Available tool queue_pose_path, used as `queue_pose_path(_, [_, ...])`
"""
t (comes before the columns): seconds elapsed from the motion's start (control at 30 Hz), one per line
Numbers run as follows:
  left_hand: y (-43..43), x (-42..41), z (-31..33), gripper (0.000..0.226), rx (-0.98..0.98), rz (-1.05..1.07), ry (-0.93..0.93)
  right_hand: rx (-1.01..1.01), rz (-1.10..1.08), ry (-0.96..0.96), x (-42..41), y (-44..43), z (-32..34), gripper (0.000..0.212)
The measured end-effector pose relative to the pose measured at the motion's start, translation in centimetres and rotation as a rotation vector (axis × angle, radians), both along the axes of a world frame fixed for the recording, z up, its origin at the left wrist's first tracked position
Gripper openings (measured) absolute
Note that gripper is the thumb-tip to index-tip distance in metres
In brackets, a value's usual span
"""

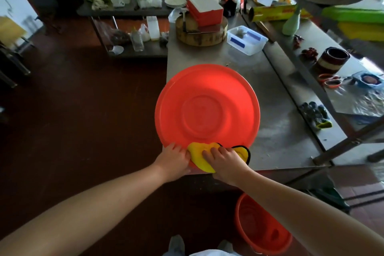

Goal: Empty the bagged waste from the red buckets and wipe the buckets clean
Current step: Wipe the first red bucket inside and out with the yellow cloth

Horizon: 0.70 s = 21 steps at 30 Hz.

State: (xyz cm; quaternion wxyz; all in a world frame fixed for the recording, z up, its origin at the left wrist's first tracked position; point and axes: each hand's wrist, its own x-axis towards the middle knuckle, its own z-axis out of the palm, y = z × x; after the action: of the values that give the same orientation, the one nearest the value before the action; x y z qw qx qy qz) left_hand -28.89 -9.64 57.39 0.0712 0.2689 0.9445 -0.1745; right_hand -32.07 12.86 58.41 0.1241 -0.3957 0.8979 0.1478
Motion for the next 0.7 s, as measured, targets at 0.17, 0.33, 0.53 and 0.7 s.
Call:
queue_pose_path(0.17, [-0.6,-0.1,-0.7,0.029,0.04,-0.038,0.063,-0.039,-0.018,-0.019,-0.3,0.3,-0.1,0.078])
queue_pose_path(0.33, [-3.4,-1.9,0.2,0.032,0.024,-0.14,0.106,-0.019,0.031,-0.009,-1.6,1.3,0.3,0.086])
queue_pose_path(0.53, [-5.6,-4.9,2.6,0.027,-0.045,-0.212,0.154,0.045,0.054,0.012,-3.5,3.9,0.8,0.089])
queue_pose_path(0.7, [-3.8,-5.2,4.0,0.032,-0.195,-0.127,0.142,0.049,0.063,-0.005,-4.0,4.1,1.0,0.079])
